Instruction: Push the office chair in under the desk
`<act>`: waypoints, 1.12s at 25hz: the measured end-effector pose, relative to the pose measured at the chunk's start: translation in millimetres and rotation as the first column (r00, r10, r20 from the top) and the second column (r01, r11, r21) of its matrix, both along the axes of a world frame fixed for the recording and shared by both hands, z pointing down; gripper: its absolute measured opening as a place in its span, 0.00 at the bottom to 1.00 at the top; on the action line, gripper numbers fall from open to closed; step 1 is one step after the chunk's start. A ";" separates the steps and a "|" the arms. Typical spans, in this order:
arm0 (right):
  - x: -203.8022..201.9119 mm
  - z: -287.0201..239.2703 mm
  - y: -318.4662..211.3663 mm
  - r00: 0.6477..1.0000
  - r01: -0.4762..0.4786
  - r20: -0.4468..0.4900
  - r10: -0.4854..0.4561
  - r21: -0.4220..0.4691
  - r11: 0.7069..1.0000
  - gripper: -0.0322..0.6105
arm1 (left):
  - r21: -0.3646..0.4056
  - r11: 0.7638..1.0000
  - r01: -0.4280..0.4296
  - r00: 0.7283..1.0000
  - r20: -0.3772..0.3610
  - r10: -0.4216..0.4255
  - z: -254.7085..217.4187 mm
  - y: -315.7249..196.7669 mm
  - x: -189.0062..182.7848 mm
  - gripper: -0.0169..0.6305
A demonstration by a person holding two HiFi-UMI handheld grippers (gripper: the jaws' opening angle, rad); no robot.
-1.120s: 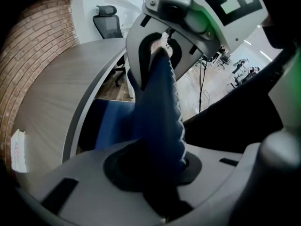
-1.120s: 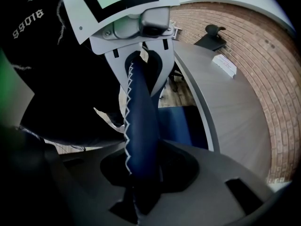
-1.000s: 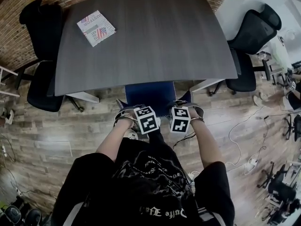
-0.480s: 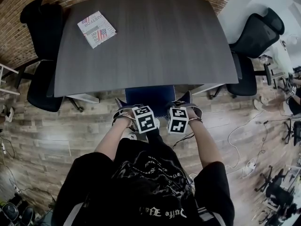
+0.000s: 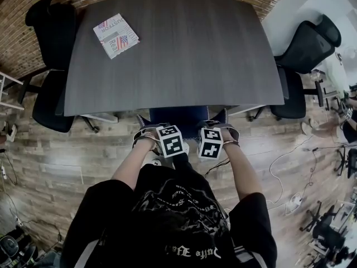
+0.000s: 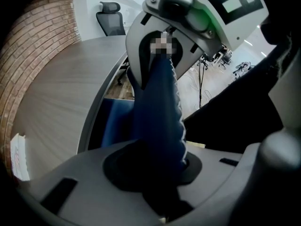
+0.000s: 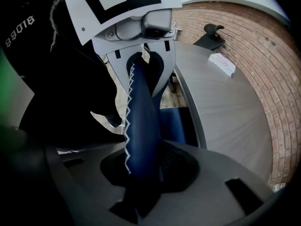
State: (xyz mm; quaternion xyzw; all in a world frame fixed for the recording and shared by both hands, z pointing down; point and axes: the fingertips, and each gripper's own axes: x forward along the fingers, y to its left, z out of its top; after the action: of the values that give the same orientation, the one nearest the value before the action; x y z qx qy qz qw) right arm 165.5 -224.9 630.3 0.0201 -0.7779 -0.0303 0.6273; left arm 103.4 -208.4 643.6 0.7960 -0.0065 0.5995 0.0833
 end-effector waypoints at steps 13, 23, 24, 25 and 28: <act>0.0 -1.0 -19.4 1.000 0.000 0.014 0.000 -0.016 1.000 0.19 | -0.003 1.000 0.002 1.000 0.002 -0.002 -0.2 -21.1 0.9 0.18; 1.8 4.1 -34.8 1.000 0.004 0.011 -0.004 -0.021 1.000 0.19 | -0.003 1.000 0.000 1.000 0.008 0.000 4.3 -37.0 1.8 0.18; 1.1 4.4 -34.5 1.000 0.006 0.012 -0.005 -0.025 1.000 0.19 | -0.004 1.000 -0.003 1.000 0.009 0.003 4.9 -37.1 1.1 0.18; 0.2 4.9 -34.1 1.000 0.008 0.012 -0.008 -0.028 1.000 0.19 | -0.006 1.000 -0.004 1.000 0.010 0.004 5.5 -37.1 0.2 0.18; -3.5 5.3 -34.5 1.000 0.014 0.015 -0.014 -0.041 0.999 0.20 | -0.007 1.000 -0.007 1.000 0.010 0.007 6.6 -39.5 -2.7 0.18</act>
State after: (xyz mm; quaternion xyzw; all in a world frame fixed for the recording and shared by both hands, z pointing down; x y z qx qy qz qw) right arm 162.0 -259.4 635.6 0.0021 -0.7832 -0.0186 0.6215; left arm 100.7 -247.9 650.1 0.7926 -0.0020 0.6039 0.0842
